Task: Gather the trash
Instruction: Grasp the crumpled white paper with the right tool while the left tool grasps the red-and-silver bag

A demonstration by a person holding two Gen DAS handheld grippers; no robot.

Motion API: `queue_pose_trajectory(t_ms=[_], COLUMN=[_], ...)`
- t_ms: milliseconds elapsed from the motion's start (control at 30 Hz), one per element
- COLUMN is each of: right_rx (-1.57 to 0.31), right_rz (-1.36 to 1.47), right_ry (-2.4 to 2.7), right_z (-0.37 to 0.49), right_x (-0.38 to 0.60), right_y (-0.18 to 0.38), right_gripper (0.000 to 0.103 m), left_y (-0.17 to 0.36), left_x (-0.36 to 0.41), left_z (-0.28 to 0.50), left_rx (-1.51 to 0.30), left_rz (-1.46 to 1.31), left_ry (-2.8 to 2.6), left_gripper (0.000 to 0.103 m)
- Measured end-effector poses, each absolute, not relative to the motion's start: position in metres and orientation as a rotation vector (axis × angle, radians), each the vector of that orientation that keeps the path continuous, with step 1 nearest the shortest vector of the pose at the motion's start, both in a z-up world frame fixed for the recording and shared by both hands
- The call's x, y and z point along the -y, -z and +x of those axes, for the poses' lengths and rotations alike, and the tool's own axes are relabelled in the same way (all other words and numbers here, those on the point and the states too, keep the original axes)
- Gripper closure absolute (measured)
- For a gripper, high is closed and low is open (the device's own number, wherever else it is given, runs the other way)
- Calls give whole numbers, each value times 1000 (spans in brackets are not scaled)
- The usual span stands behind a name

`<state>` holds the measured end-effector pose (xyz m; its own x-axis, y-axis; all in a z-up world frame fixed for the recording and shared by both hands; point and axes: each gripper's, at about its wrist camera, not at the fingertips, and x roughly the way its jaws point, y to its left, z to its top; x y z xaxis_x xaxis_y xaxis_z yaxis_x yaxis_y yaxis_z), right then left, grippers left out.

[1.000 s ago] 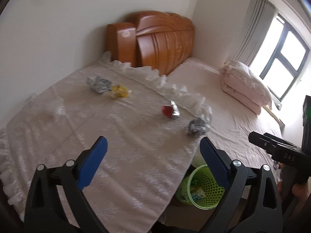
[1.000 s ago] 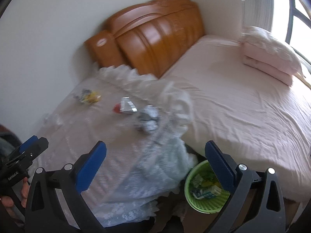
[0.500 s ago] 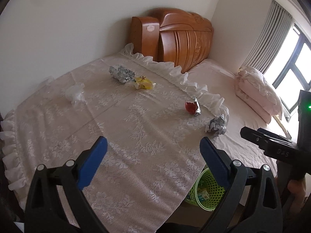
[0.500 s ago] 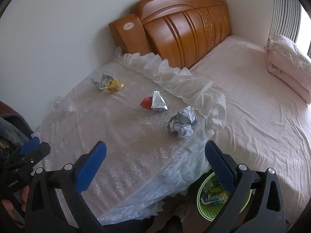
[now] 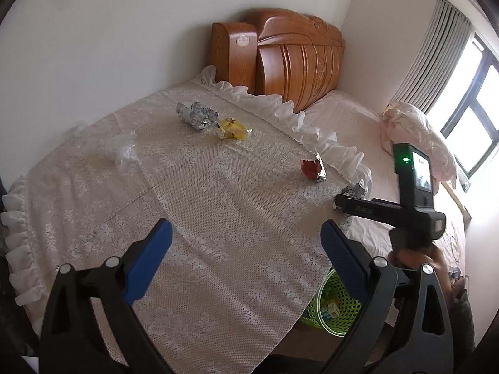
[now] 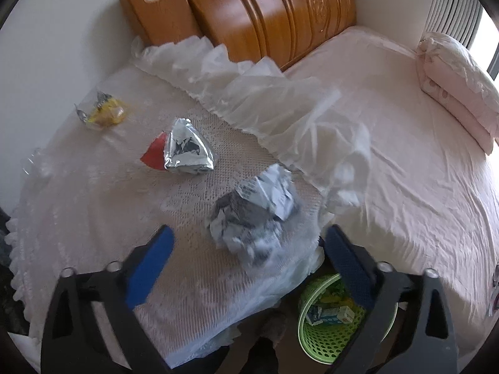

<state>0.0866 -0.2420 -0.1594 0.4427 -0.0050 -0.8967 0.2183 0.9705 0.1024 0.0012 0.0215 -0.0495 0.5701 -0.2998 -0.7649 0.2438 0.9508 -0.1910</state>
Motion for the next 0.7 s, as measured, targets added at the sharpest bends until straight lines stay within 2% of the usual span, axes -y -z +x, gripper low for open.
queue_pose_trajectory(t_ms=[100,167,267,700], right_rx=[-1105,-1102,-1087,-1021], right_rz=[200,192,211,221], right_ry=[135,136,126,113], right_z=[91,93,93,71], right_x=[235,236,238,258], right_y=[162,164,163,141], right_gripper=[29,49,59,61], left_y=[51,51,53,63], left_x=[-20,-19,-15,38], left_z=[2,3,5,30], left_rx=[-916,-919,-926,-943], left_rz=[-68,-68,-67,-4], left_ry=[322,325,334,441], left_gripper=[11,11,11,11])
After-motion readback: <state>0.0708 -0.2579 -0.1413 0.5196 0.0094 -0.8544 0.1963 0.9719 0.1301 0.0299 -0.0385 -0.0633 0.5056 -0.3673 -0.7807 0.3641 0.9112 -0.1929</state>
